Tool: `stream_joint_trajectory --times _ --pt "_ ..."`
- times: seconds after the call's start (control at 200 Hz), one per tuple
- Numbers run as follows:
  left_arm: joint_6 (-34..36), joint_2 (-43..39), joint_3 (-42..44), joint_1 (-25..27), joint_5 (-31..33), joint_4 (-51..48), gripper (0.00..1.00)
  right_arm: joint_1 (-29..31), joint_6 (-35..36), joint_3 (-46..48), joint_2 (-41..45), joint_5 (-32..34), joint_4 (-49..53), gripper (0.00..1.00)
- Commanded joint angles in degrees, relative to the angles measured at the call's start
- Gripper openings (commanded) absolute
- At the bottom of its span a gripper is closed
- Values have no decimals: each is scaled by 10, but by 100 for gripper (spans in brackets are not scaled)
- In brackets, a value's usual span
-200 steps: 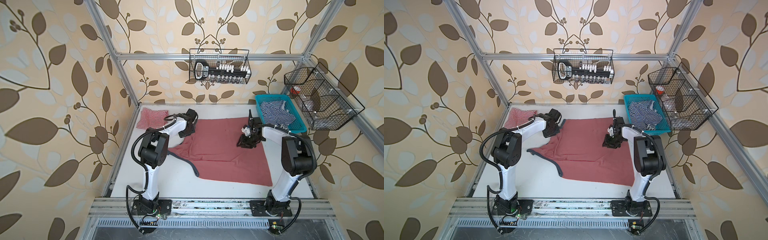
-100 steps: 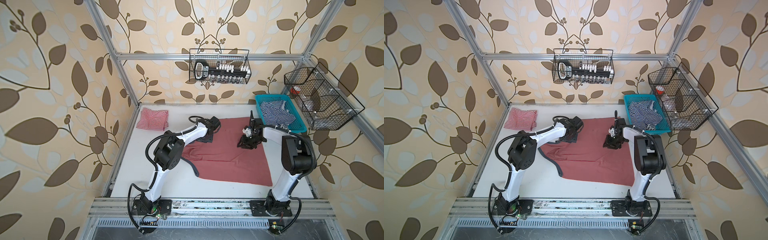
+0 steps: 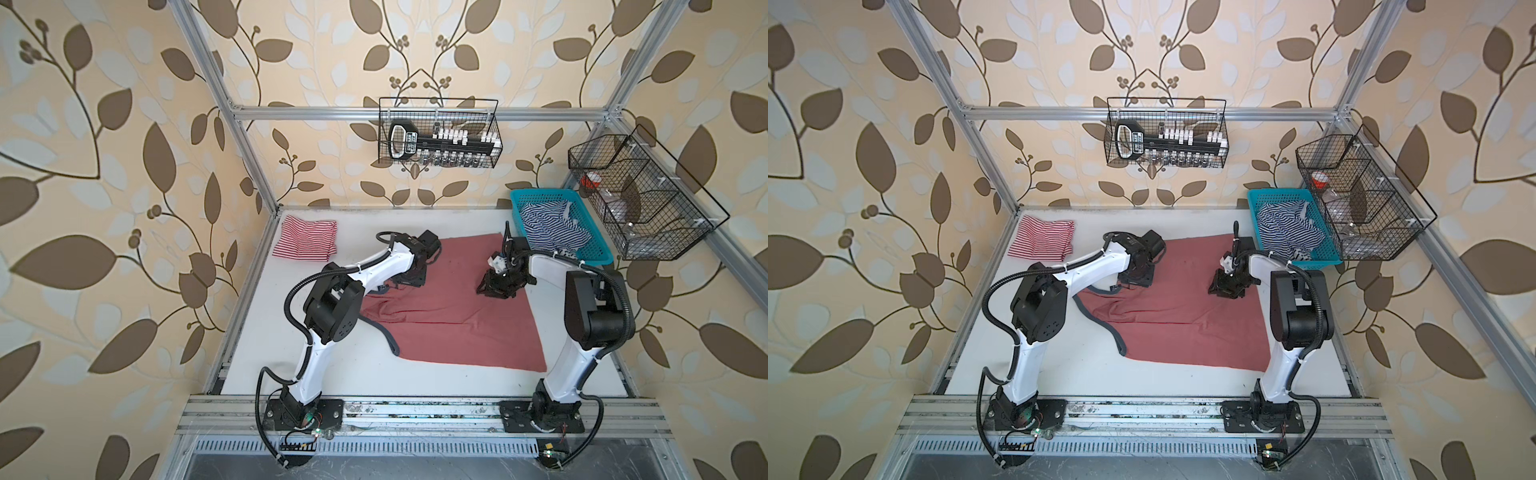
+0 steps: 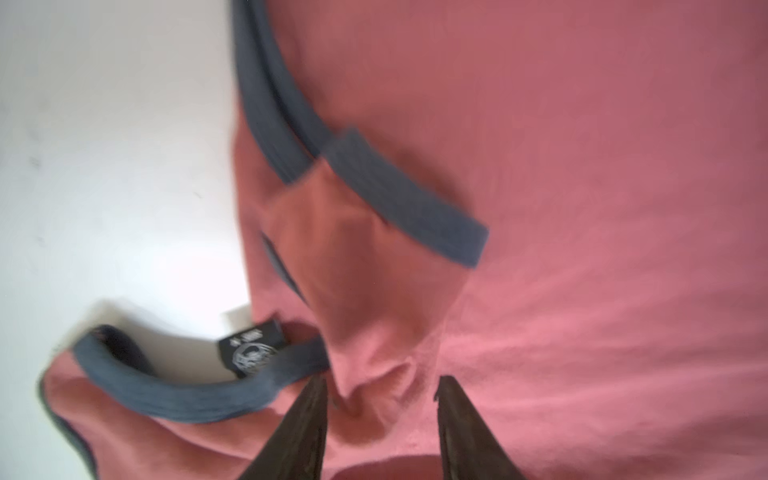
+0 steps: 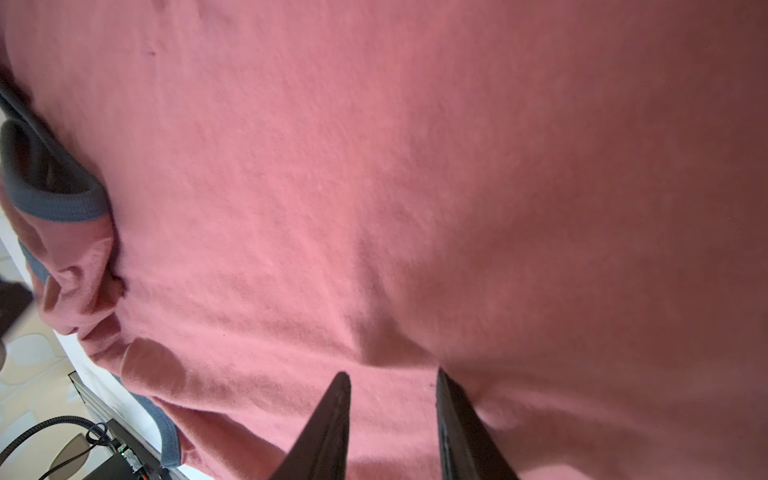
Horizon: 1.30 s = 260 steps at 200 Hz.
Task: Fold and stack the tank tops
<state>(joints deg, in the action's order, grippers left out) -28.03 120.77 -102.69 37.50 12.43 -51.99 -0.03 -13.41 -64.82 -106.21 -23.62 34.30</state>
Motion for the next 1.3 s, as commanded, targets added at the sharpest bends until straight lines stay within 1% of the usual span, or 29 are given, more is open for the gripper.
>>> stream_joint_trajectory --times 0.0,0.105,0.17,0.285,0.385,0.49,0.665,0.845,0.945,0.995,1.135,1.295 --pt "-7 -36 -22 -49 7 -20 46 -2 15 14 -8 5 1 36" --pt "-6 -16 -21 -86 -22 -3 46 -2 18 14 -10 5 1 36" --pt "-7 2 -27 -98 -39 3 46 -2 17 14 -12 5 1 36" --pt "-13 20 -31 -101 -69 20 46 -3 17 12 -16 4 1 36" --pt "-24 22 -19 -101 -108 46 47 -3 17 11 -19 4 1 36" --pt "-32 24 -13 -99 -132 59 48 -3 18 10 -23 4 0 36" --pt "-34 26 2 -95 -153 69 49 -4 17 10 -29 3 -3 36" --pt "-24 47 2 -95 -137 51 49 -5 16 10 -33 3 -5 36" --pt "-22 57 0 -95 -133 49 44 -4 16 10 -34 3 -6 36" --pt "-23 61 -2 -95 -131 48 38 -5 16 9 -35 3 -6 36" --pt "-23 72 -13 -96 -129 42 24 -4 17 11 -34 8 -4 36" --pt "-16 64 -17 -111 -101 23 14 -8 20 15 -31 15 0 36"
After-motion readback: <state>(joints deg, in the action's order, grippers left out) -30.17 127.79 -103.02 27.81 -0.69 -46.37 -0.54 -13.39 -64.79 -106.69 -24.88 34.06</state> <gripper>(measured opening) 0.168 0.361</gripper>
